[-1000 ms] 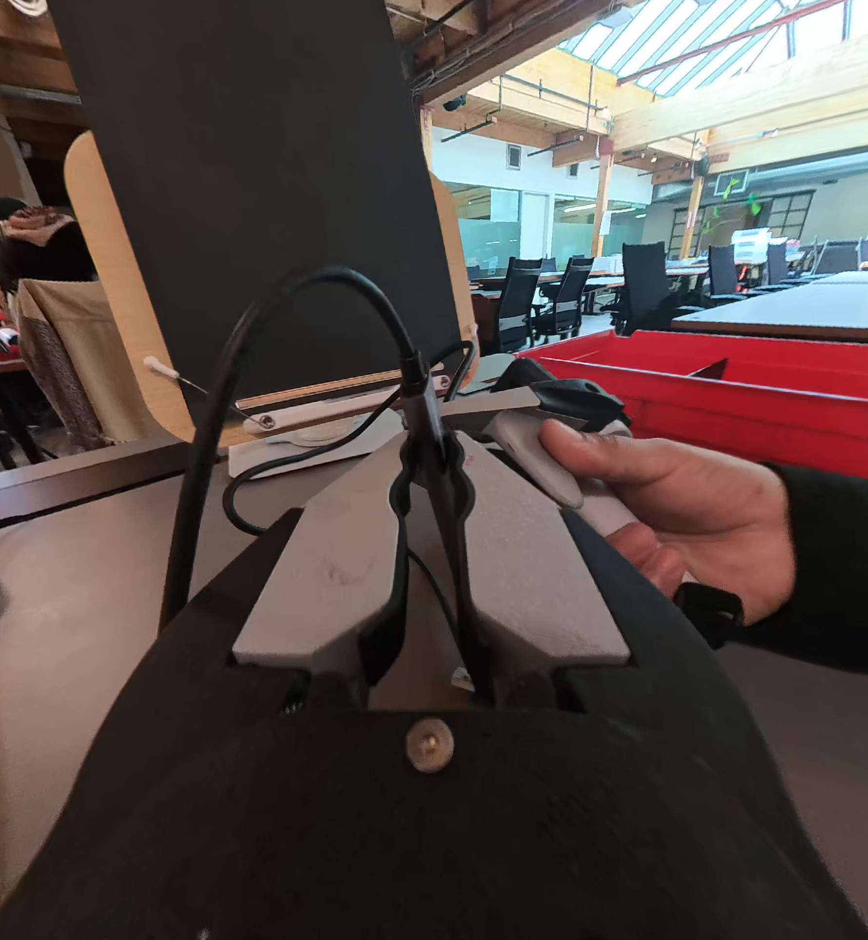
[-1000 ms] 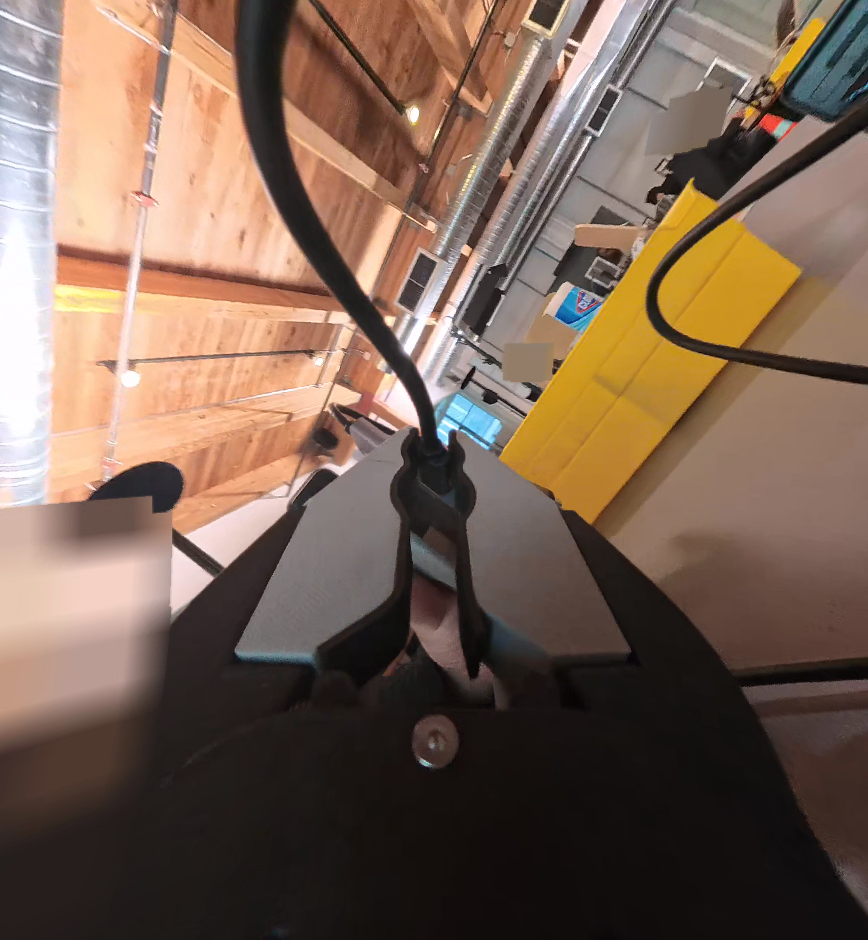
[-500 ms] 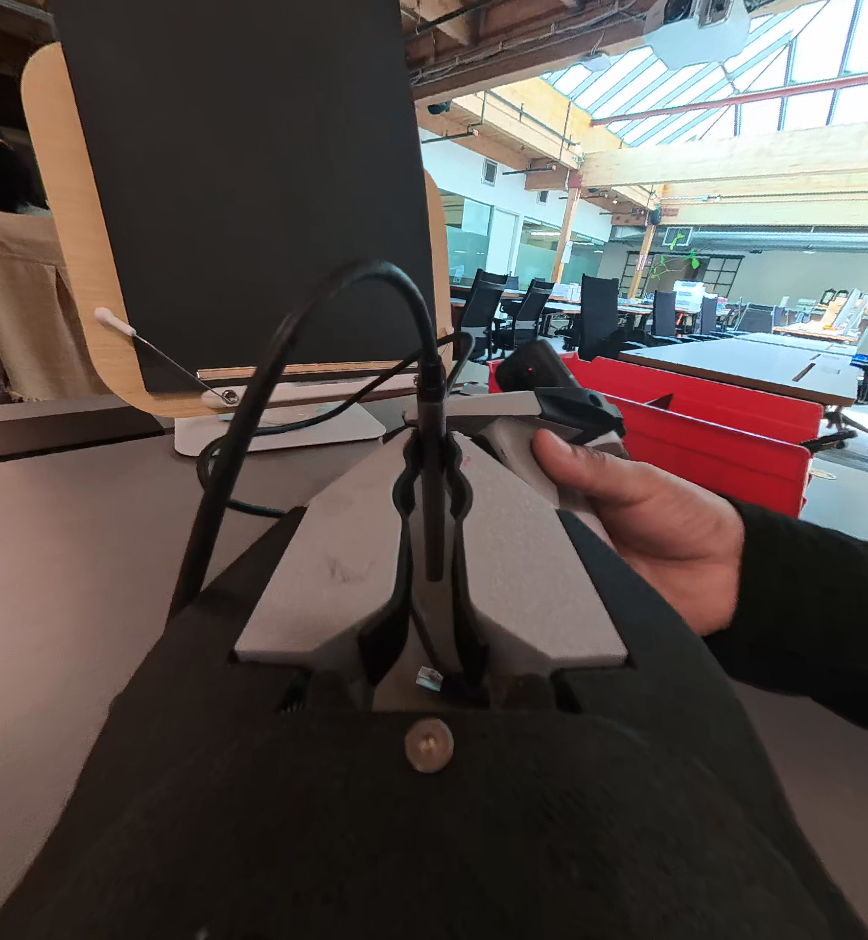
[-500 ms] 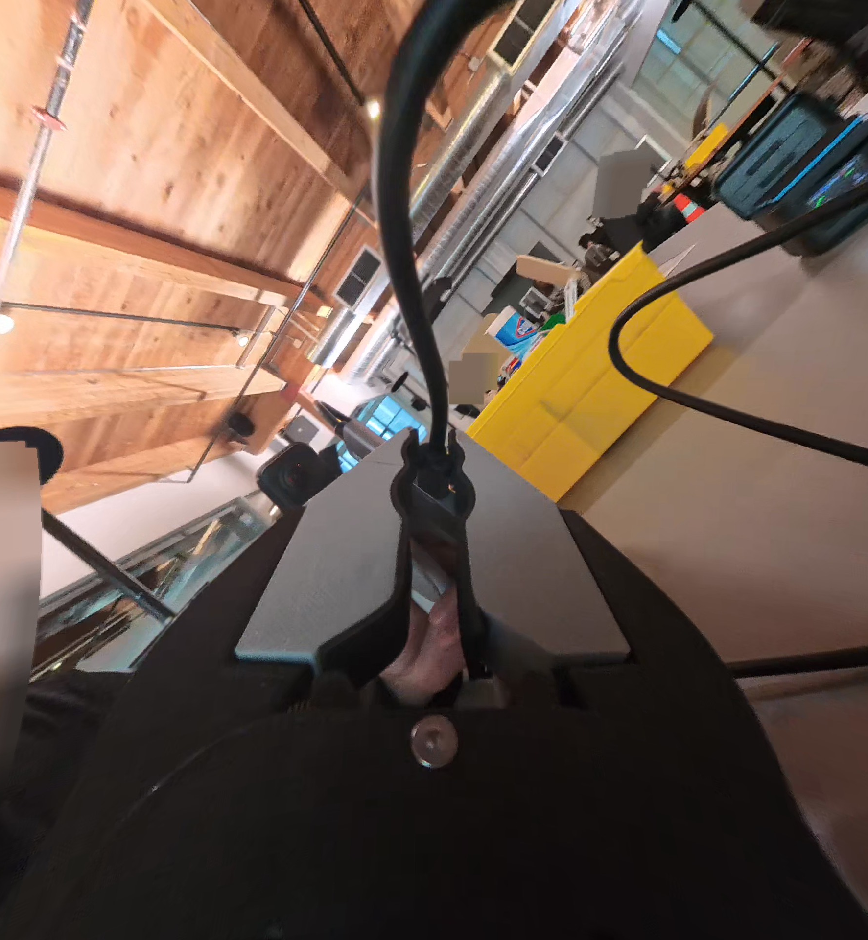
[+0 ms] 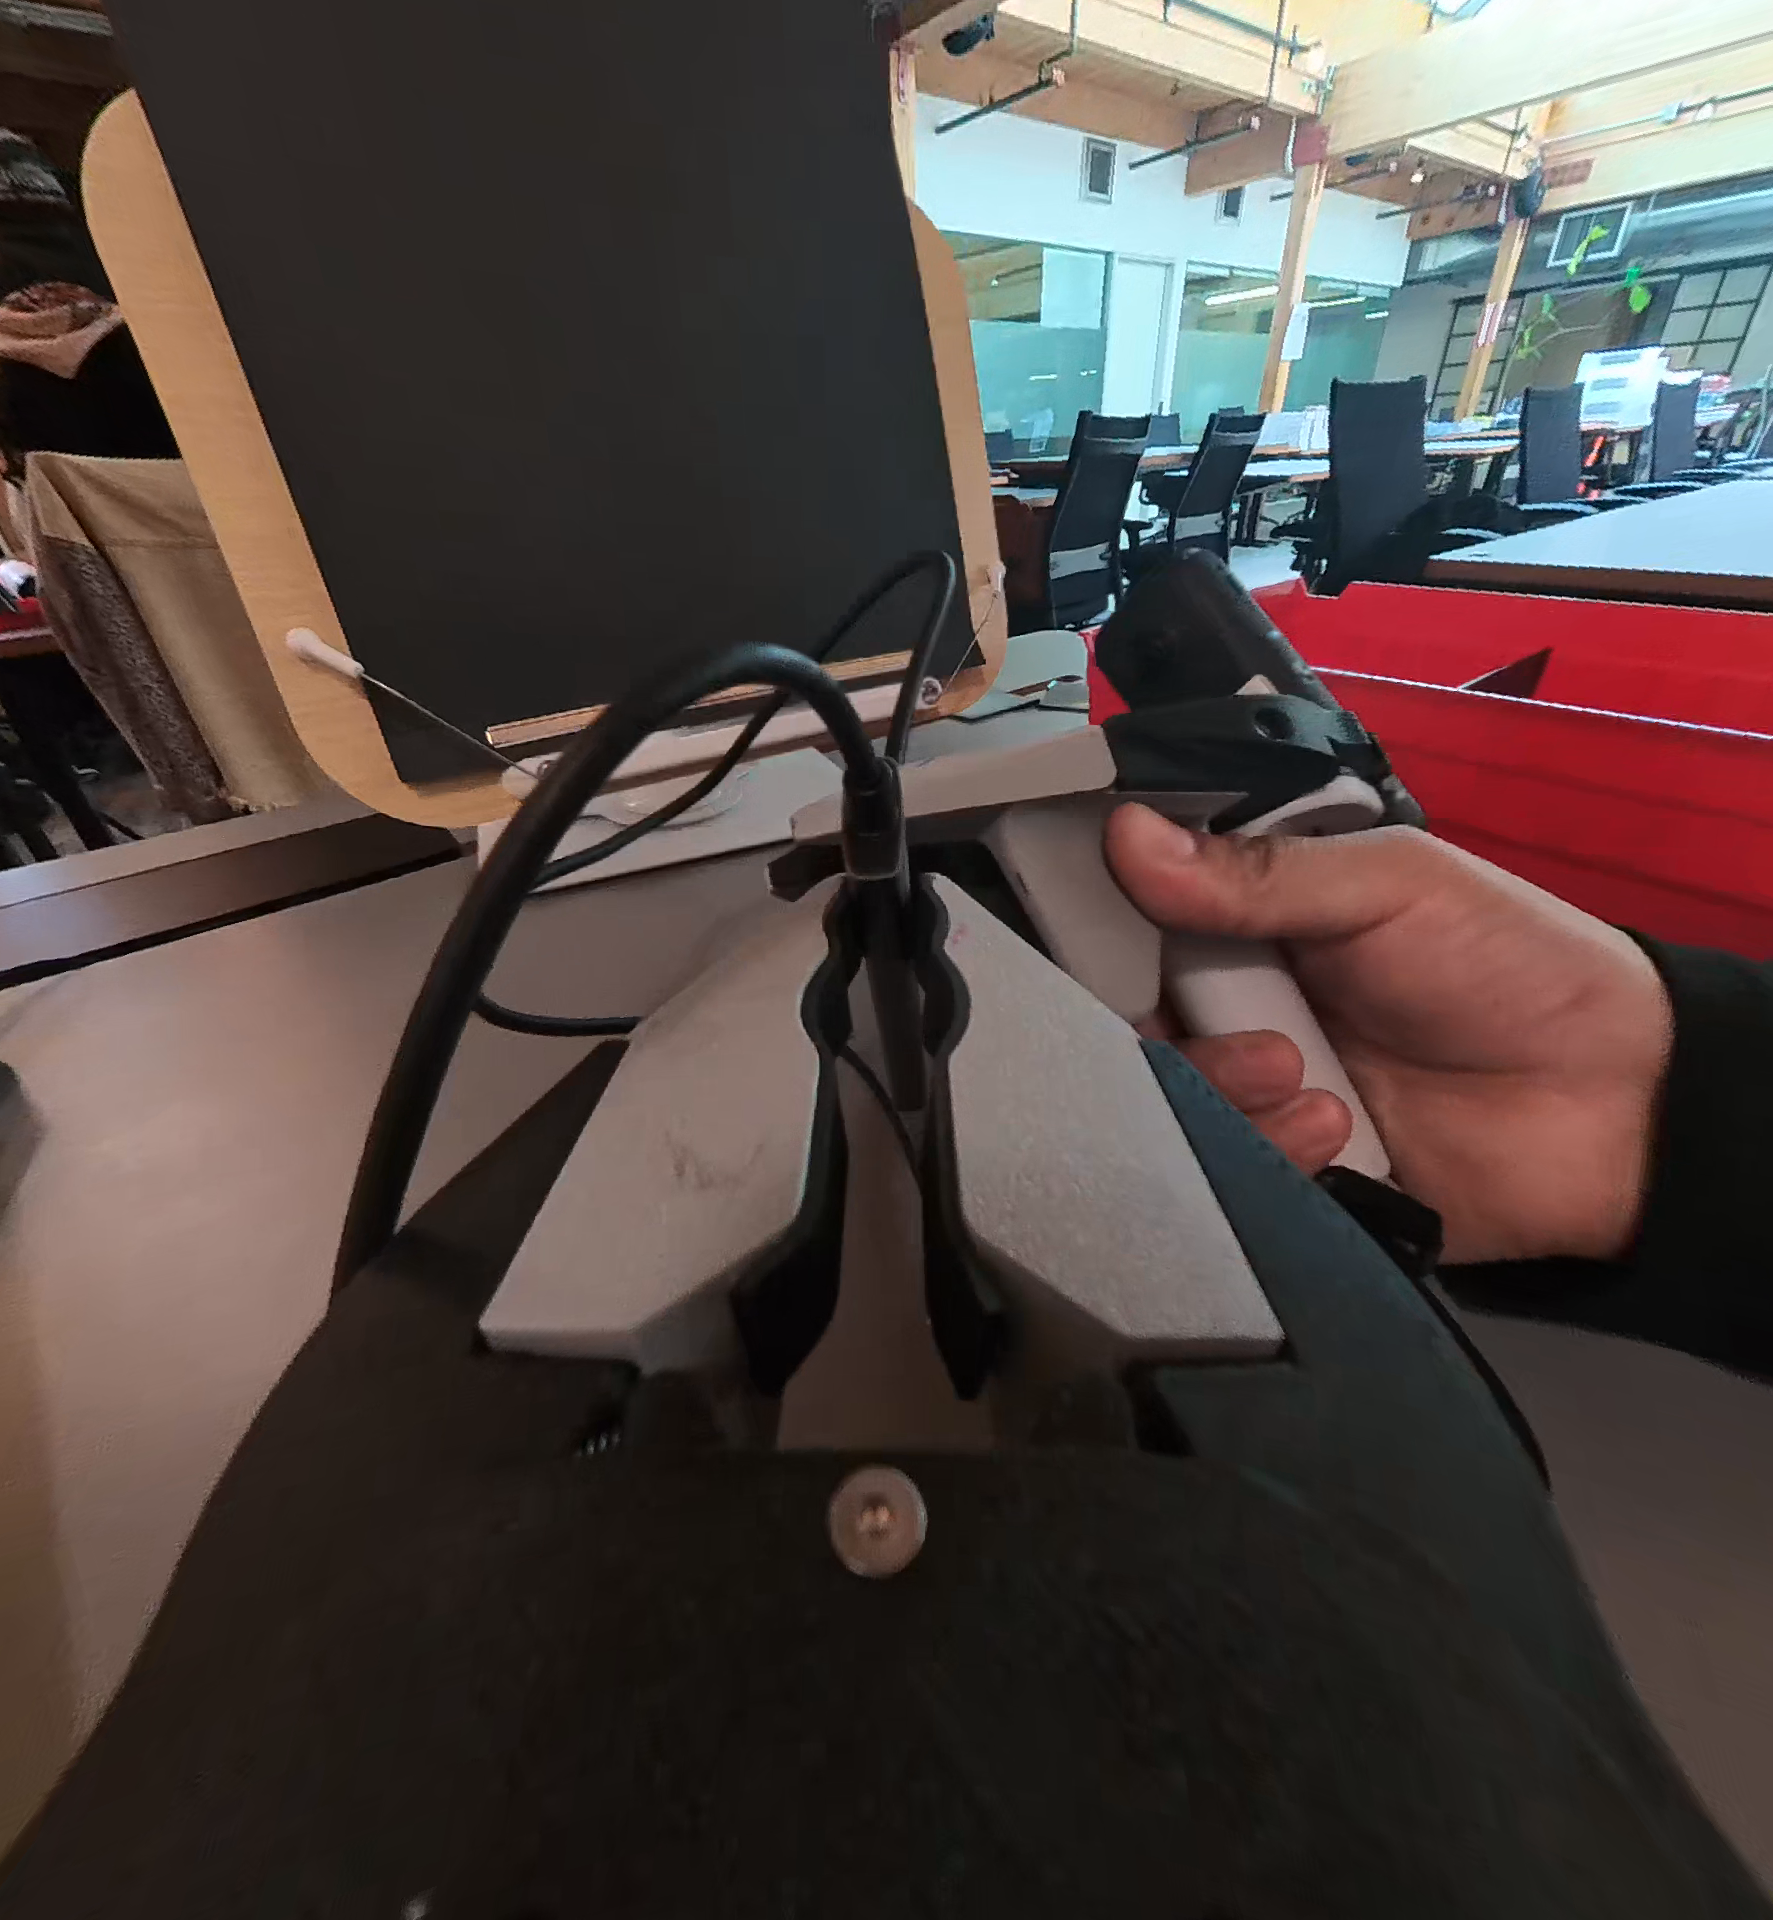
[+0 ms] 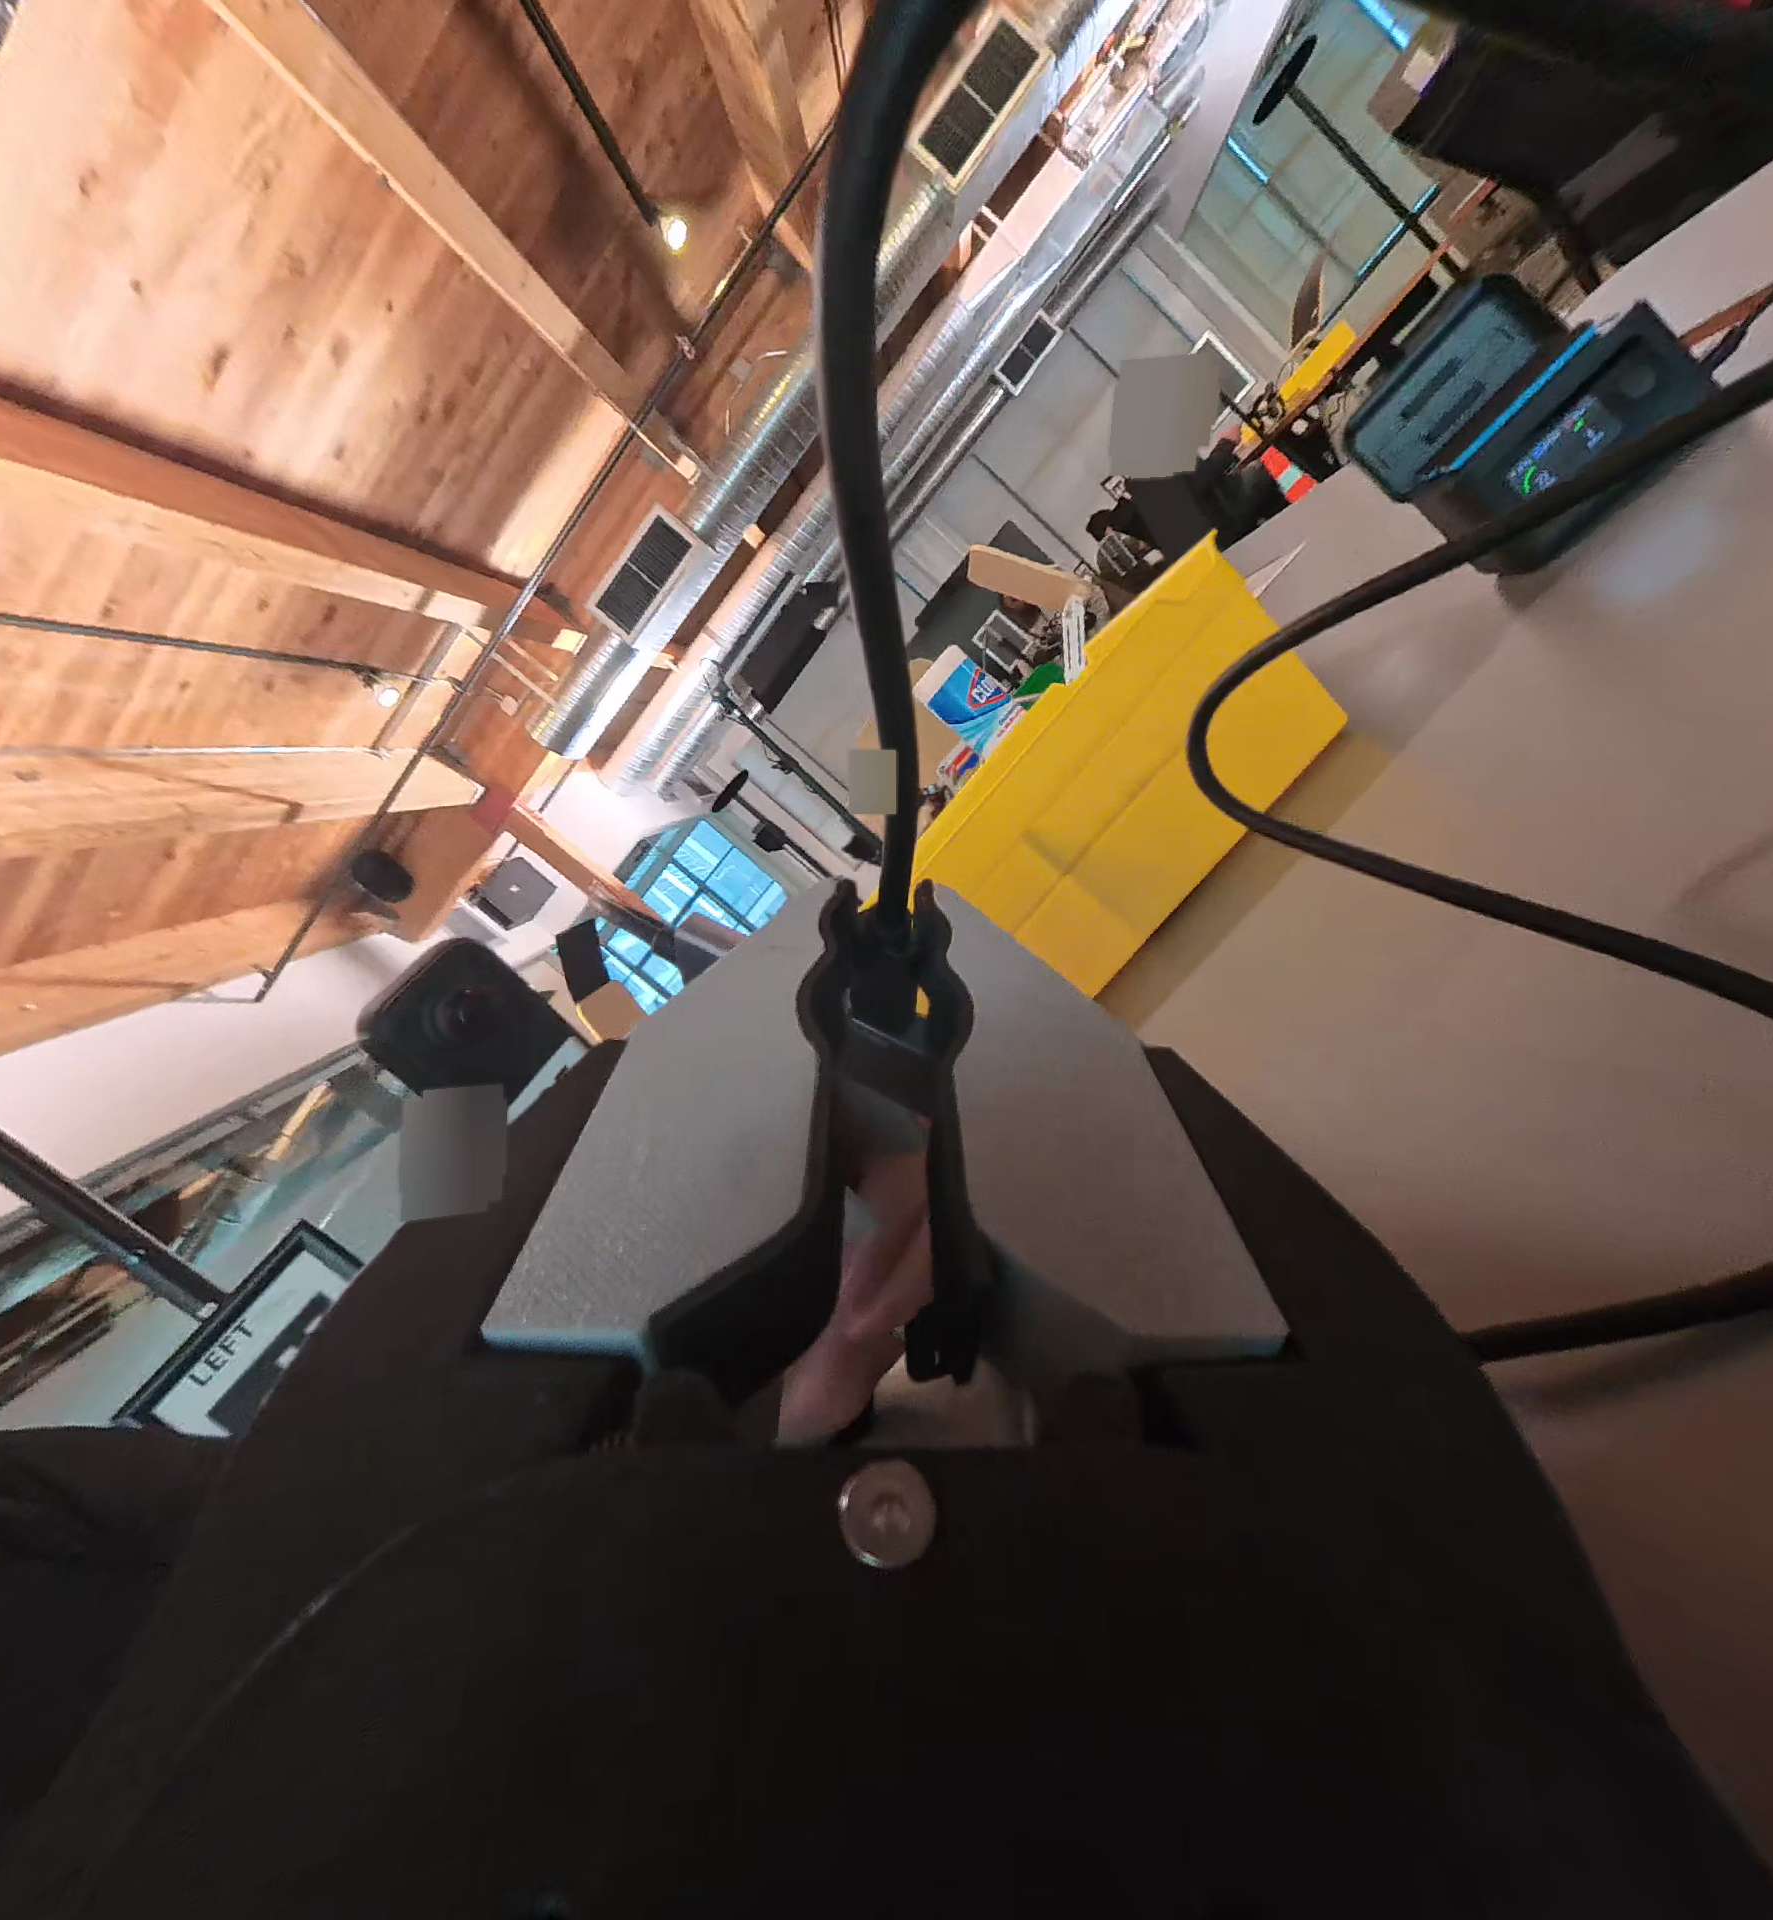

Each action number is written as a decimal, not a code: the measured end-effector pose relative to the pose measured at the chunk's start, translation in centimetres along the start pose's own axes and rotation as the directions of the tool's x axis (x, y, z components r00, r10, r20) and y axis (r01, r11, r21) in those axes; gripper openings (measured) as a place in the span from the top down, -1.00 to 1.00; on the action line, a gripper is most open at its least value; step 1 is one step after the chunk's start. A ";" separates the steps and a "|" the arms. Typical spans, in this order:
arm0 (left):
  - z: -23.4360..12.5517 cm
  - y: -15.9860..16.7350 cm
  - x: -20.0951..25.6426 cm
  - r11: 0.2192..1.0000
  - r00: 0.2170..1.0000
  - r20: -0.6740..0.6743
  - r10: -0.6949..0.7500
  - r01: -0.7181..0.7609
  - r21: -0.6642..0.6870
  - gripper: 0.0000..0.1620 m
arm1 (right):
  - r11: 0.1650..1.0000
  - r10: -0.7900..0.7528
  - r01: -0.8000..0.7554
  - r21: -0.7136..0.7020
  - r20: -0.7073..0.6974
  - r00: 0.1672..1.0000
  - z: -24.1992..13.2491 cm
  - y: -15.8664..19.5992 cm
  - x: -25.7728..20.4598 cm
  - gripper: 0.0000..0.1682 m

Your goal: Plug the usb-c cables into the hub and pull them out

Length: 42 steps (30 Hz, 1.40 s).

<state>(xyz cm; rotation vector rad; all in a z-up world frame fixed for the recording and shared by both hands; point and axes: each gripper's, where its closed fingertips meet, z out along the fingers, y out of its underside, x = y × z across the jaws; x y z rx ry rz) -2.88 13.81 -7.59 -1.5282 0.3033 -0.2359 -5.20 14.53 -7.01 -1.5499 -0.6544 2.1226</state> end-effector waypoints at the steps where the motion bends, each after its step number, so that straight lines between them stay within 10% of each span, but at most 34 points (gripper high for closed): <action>1: -0.1 0.0 0.0 1.000 1.000 0.008 -0.006 0.006 0.004 0.91 | 1.000 -0.003 0.004 0.008 -0.002 1.000 0.1 -0.1 -0.1 0.92; 18: -0.9 -0.6 -1.0 0.998 0.998 0.049 -0.043 0.040 0.054 0.90 | 0.999 -0.040 0.039 0.022 0.022 0.999 1.7 -0.3 -0.7 0.92; 29: -1.1 -0.4 -0.6 0.970 0.963 0.116 0.243 -0.244 -0.008 0.91 | 0.948 -0.253 0.228 -0.221 -0.092 0.963 1.0 1.0 -0.4 0.87; 42: -1.3 -0.7 -1.6 0.969 0.961 0.134 0.244 -0.248 0.018 0.91 | 0.981 -0.102 0.099 -0.166 -0.008 0.995 0.9 1.4 -0.4 0.89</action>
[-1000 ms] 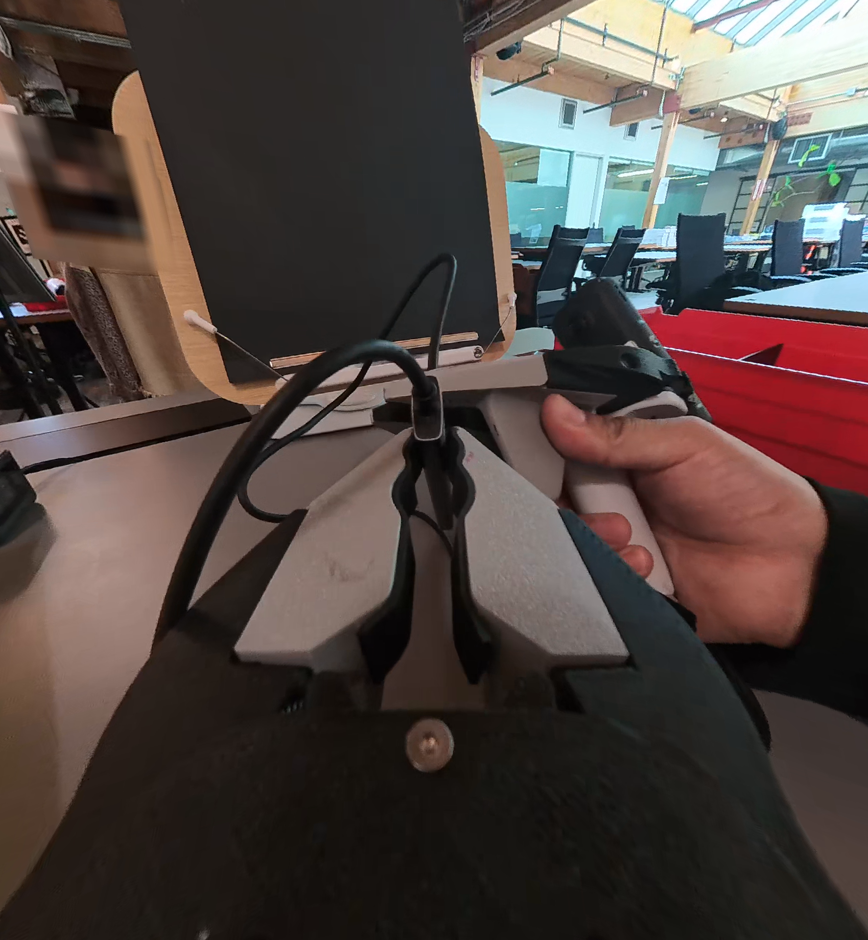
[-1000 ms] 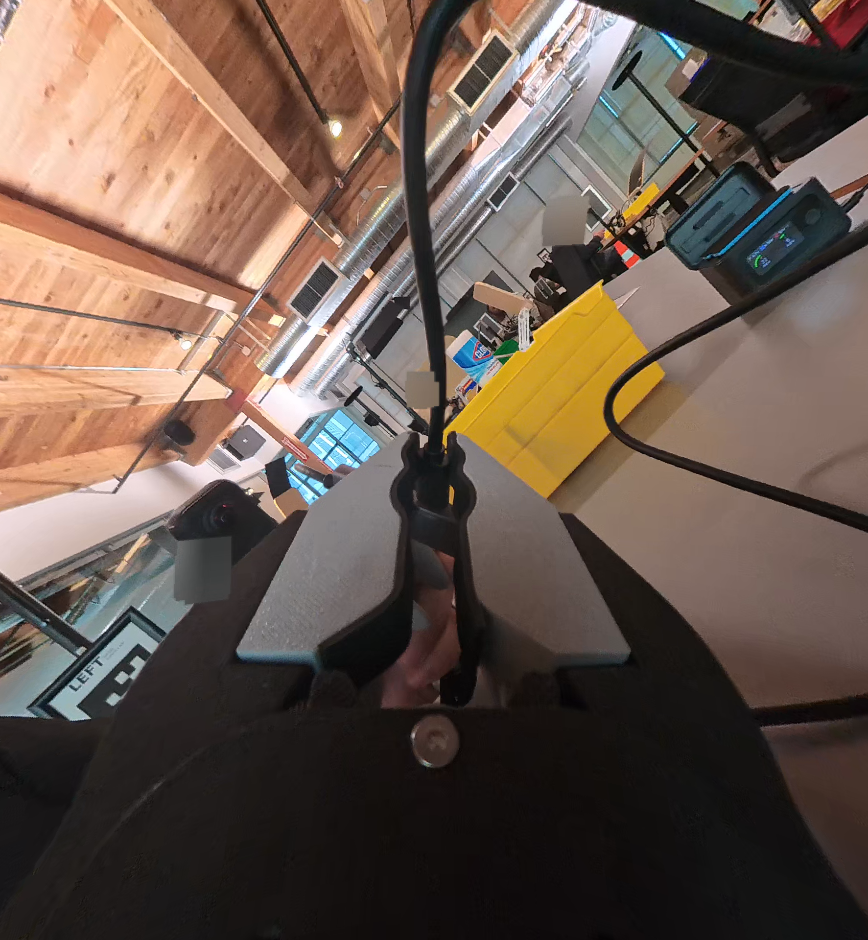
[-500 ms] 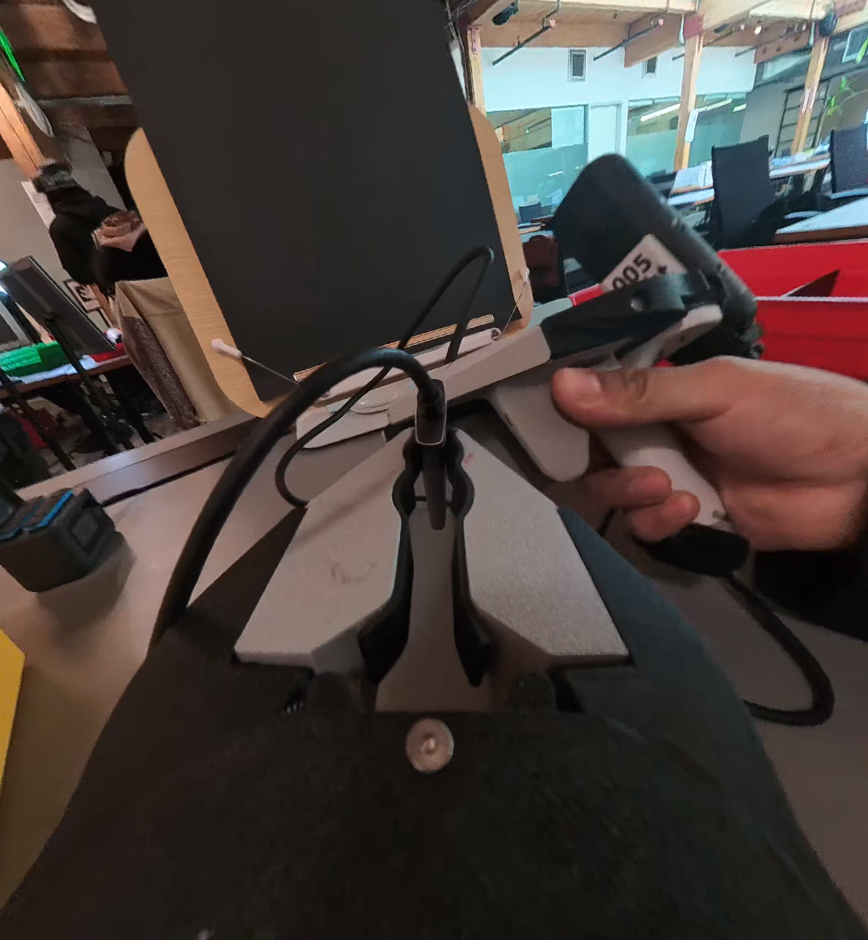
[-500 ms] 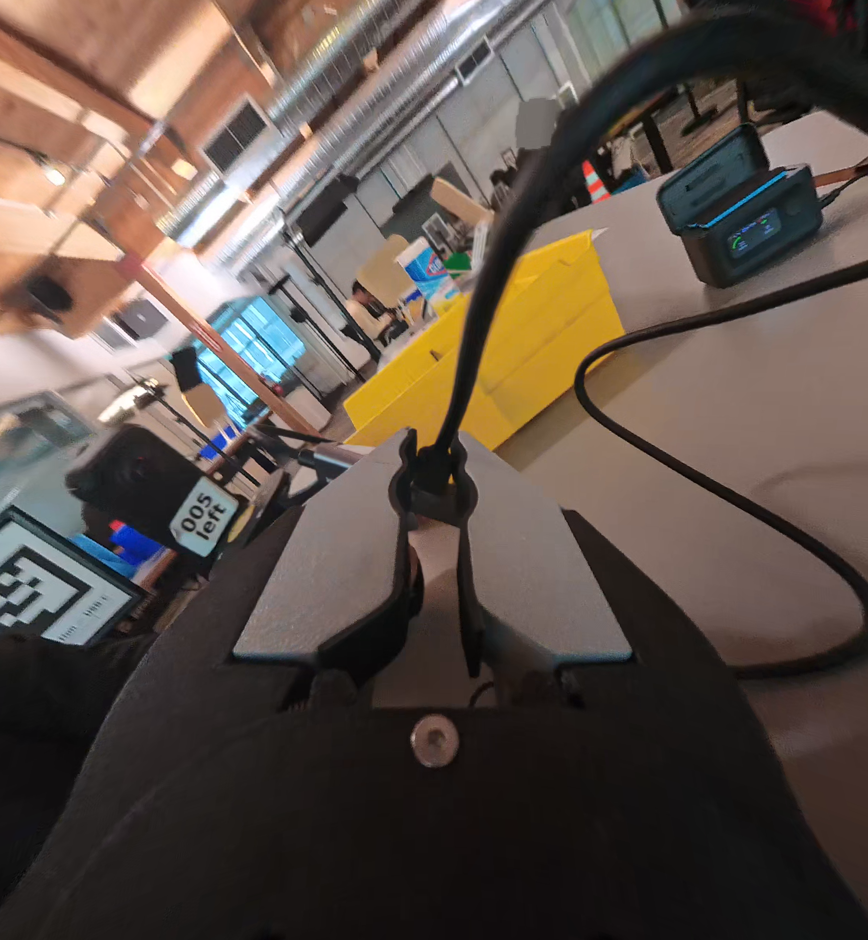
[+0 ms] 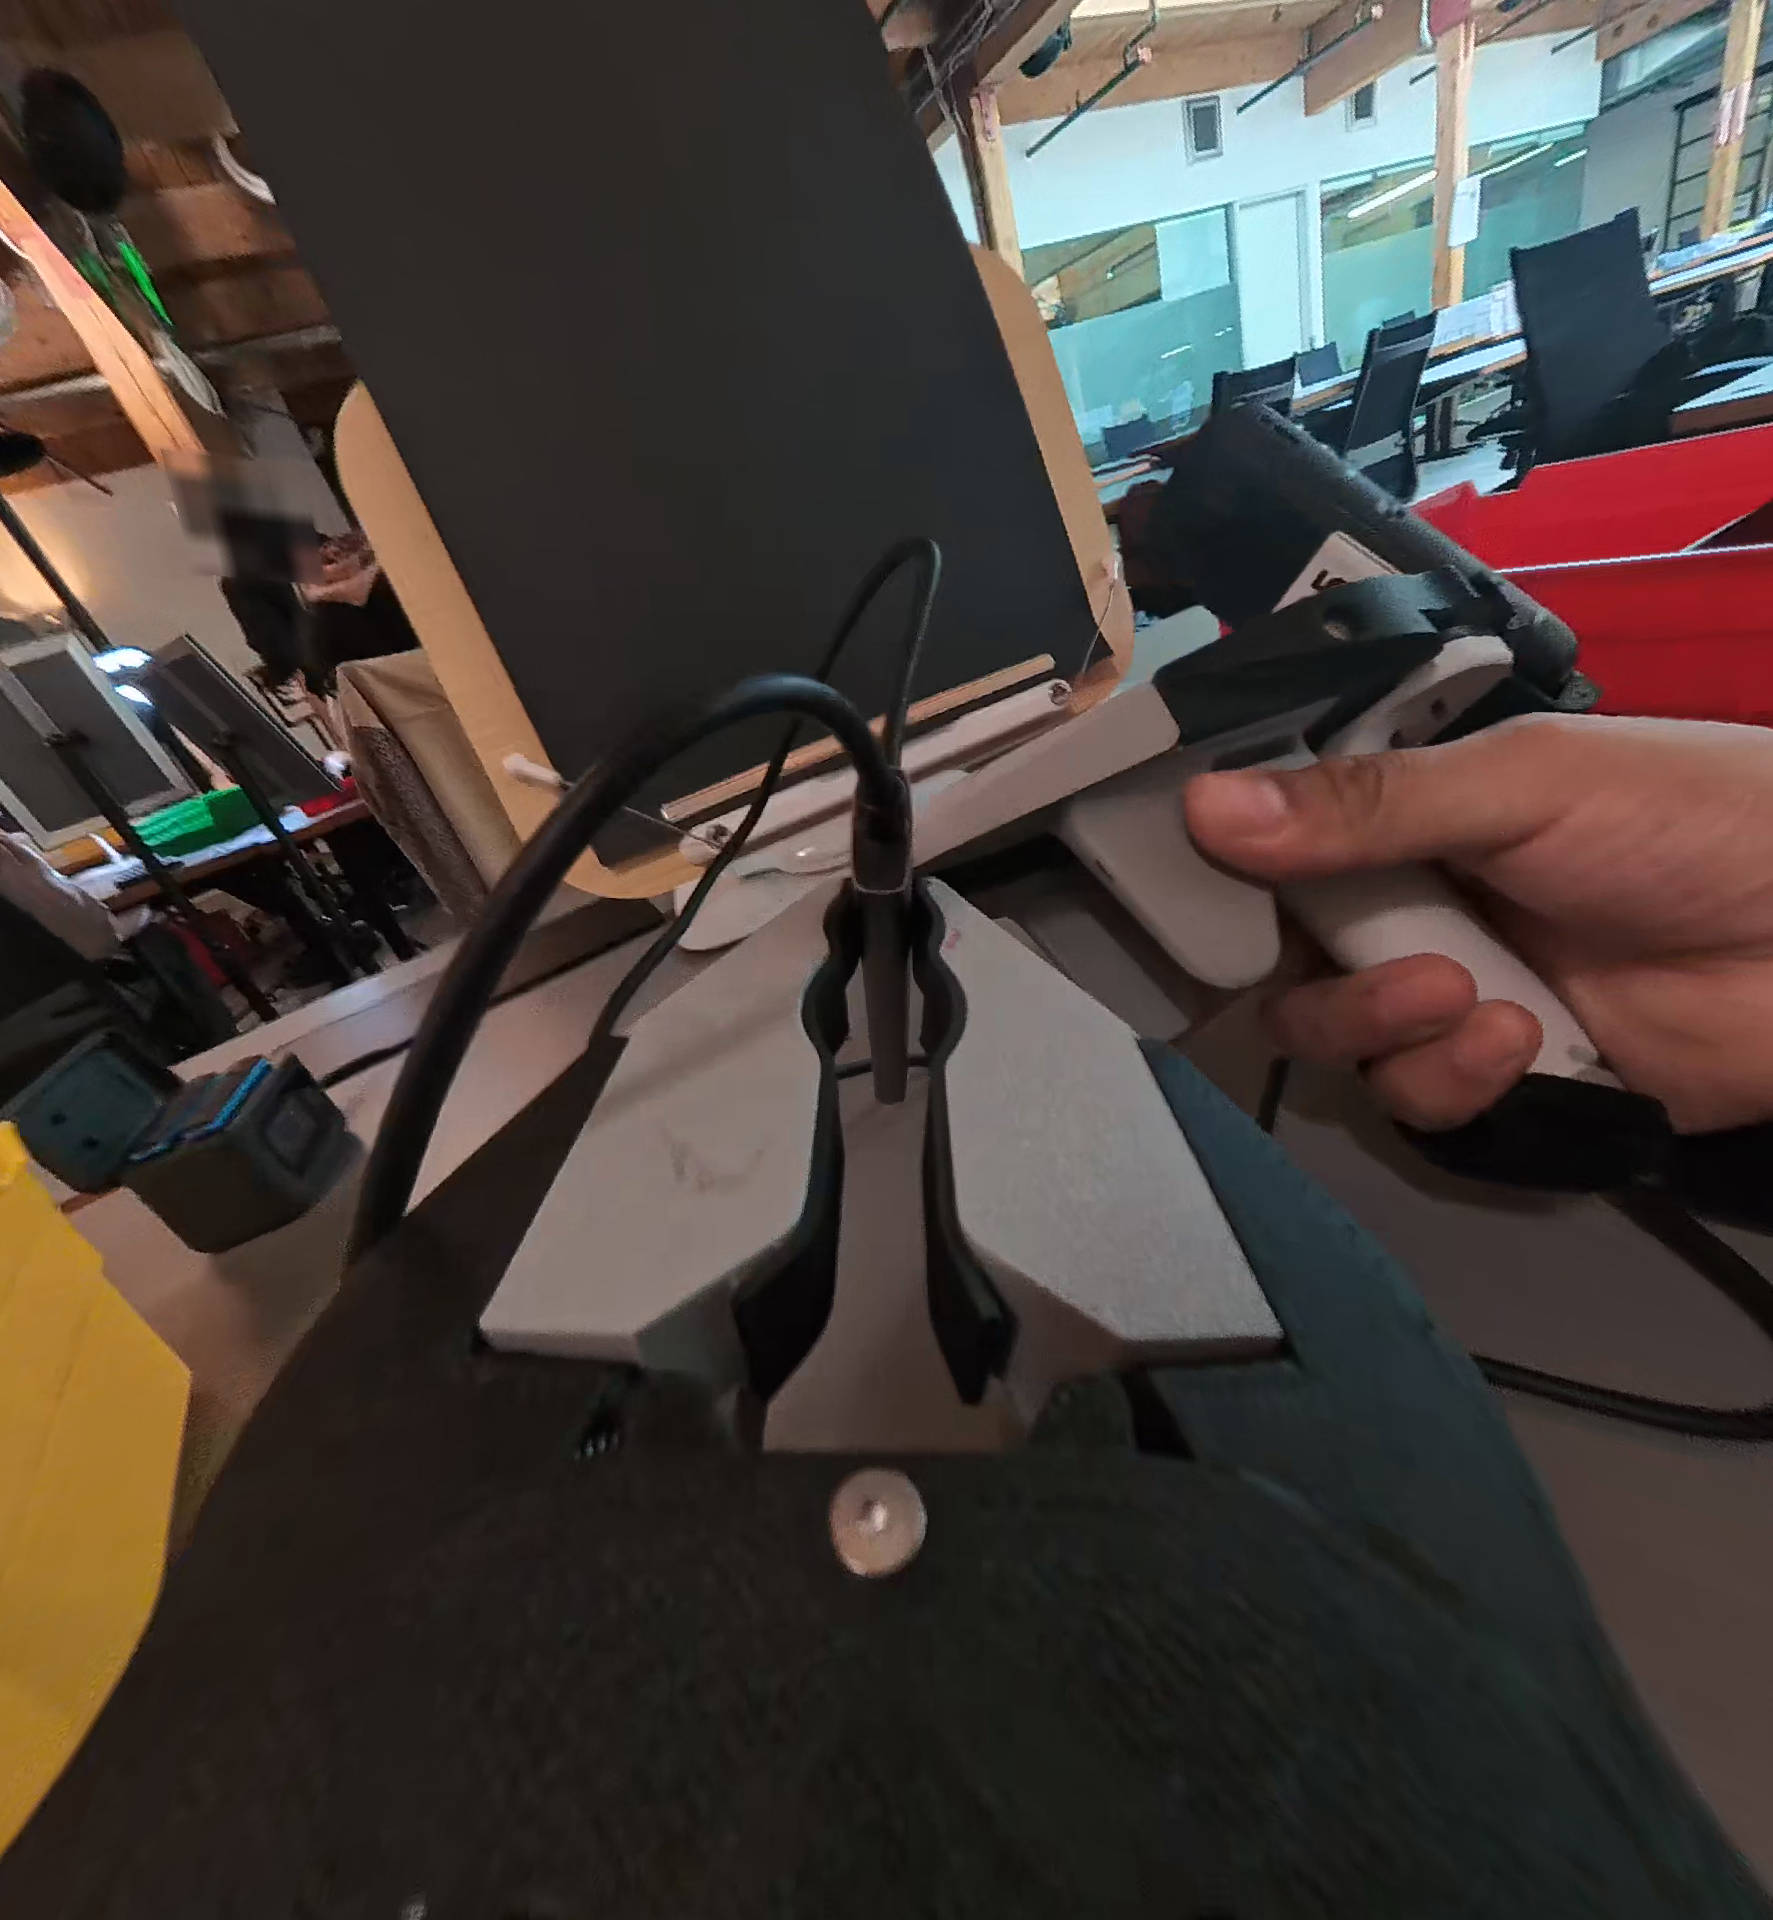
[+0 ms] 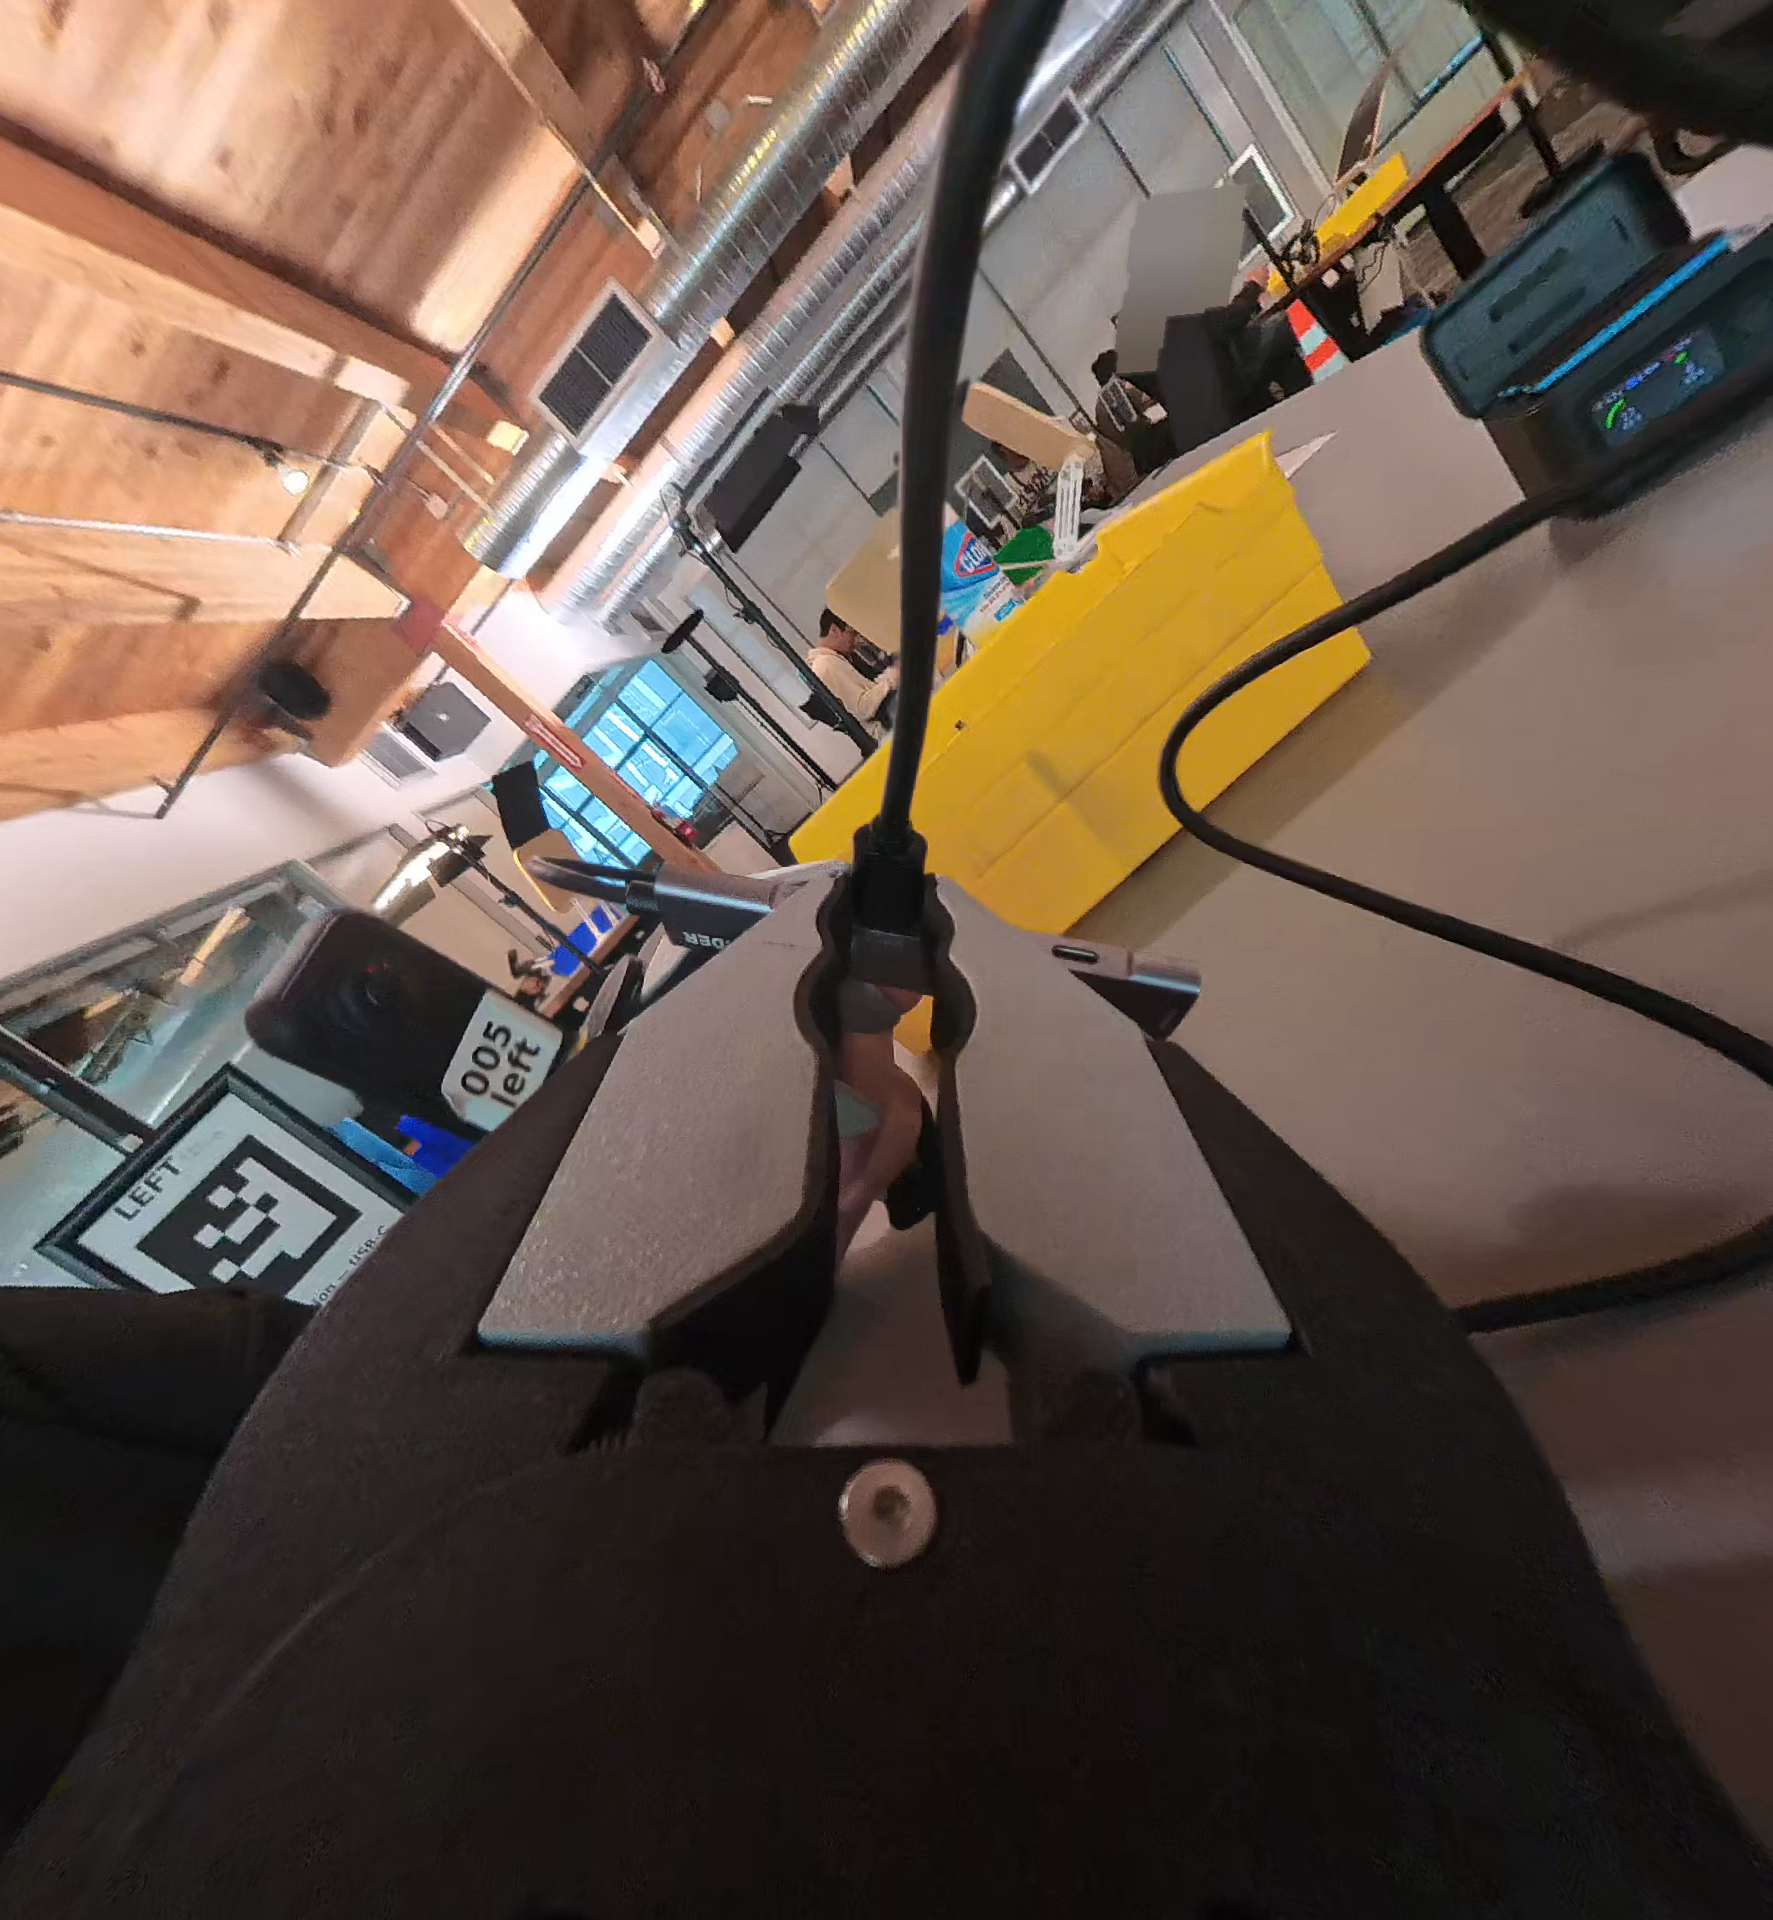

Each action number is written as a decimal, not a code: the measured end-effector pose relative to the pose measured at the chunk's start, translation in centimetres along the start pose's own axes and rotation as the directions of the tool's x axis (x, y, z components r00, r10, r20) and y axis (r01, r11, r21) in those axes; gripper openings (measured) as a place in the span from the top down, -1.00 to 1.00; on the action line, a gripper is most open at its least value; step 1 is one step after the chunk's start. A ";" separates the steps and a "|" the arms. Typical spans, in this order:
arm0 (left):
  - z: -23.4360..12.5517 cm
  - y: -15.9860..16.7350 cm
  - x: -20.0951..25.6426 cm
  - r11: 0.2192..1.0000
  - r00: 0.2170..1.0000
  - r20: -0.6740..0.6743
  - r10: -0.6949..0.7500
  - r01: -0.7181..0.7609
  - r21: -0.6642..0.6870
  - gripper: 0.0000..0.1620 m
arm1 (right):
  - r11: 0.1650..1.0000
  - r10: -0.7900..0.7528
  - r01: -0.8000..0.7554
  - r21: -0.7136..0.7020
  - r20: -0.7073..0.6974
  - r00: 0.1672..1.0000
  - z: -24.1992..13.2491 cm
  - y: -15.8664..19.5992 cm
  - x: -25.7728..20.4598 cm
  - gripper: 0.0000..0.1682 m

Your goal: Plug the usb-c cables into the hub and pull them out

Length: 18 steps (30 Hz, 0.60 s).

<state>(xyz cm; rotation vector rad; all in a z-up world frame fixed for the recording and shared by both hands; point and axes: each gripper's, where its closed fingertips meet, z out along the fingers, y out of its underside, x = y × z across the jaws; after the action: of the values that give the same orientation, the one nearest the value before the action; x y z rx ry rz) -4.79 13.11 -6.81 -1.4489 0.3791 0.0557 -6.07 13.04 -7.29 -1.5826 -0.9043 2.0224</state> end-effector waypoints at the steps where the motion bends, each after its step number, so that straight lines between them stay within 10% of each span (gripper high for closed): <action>1: 0.0 0.3 0.0 1.000 1.000 -0.019 -0.021 0.021 -0.010 0.91 | 1.000 -0.002 0.002 -0.010 -0.010 1.000 0.0 0.2 0.3 0.90; 18: -0.2 0.6 -0.5 0.997 0.999 0.013 0.048 -0.047 -0.054 0.91 | 0.990 0.111 -0.115 0.084 0.048 0.993 0.7 0.2 0.1 0.91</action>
<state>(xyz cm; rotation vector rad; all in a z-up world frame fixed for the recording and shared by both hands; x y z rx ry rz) -5.49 13.05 -7.22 -1.4916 0.4029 0.1156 -6.72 12.84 -7.37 -1.5805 -0.7461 2.1512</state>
